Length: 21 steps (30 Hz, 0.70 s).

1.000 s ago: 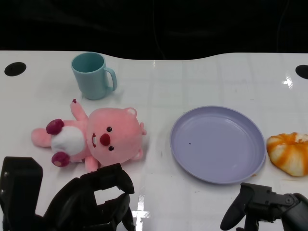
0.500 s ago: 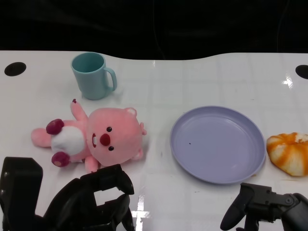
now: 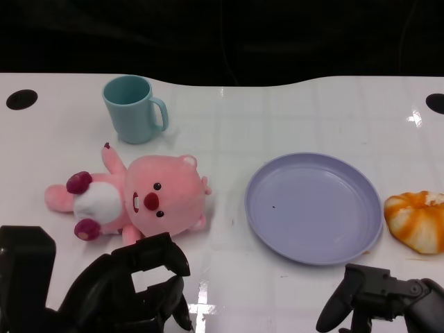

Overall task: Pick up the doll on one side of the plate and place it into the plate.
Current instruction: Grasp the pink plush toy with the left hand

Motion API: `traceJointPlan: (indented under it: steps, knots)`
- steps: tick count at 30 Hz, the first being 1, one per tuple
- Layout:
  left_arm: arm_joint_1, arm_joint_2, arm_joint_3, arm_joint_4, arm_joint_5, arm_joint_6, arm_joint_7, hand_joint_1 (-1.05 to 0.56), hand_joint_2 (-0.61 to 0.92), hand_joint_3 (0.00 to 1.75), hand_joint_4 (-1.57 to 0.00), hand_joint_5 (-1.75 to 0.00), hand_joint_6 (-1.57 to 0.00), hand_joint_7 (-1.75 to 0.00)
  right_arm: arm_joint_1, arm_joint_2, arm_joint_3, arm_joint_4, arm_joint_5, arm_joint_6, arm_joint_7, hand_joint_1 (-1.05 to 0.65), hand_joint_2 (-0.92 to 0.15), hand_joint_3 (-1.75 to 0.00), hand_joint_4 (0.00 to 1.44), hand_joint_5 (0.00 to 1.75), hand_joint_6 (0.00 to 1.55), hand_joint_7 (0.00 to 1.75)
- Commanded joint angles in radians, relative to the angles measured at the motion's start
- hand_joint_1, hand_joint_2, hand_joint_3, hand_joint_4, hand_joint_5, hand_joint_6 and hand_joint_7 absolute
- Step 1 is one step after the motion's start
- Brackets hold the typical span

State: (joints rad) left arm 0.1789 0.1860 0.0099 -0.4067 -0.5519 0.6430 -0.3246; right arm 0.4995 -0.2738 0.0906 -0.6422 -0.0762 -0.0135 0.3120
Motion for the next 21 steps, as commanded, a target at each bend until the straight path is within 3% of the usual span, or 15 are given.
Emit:
traceJointPlan:
  steps: [1,10,17,21]
  knots:
    - [0.003,-0.001,0.022,-0.017,-0.008,-0.012,0.005,-0.16,0.40,1.37,-0.65,-1.65,-0.68,-1.32,0.001,0.000,0.003,-0.012,0.003,0.005,-0.007,-0.04,-0.50,-1.15,0.66,1.67,0.61,1.29]
    - [0.010,0.009,0.043,-0.065,0.034,-0.100,0.002,-0.20,0.39,1.29,-0.58,-1.40,-0.68,-0.84,0.004,0.003,0.014,-0.021,-0.007,0.007,-0.012,-0.04,-0.50,-1.15,0.67,1.67,0.61,1.29]
    - [0.000,0.037,0.053,-0.097,0.101,-0.194,-0.003,-0.25,0.62,0.76,-0.39,-1.08,-0.51,-0.45,-0.002,0.009,0.031,-0.018,-0.015,0.010,-0.023,-0.04,-0.50,-1.16,0.67,1.67,0.61,1.29]
    - [-0.018,0.064,0.055,-0.087,0.145,-0.276,-0.035,-0.34,0.76,0.46,-0.23,-1.02,-0.48,-0.32,-0.006,0.007,0.032,-0.014,-0.019,0.006,-0.027,-0.05,-0.50,-1.17,0.68,1.67,0.61,1.29]
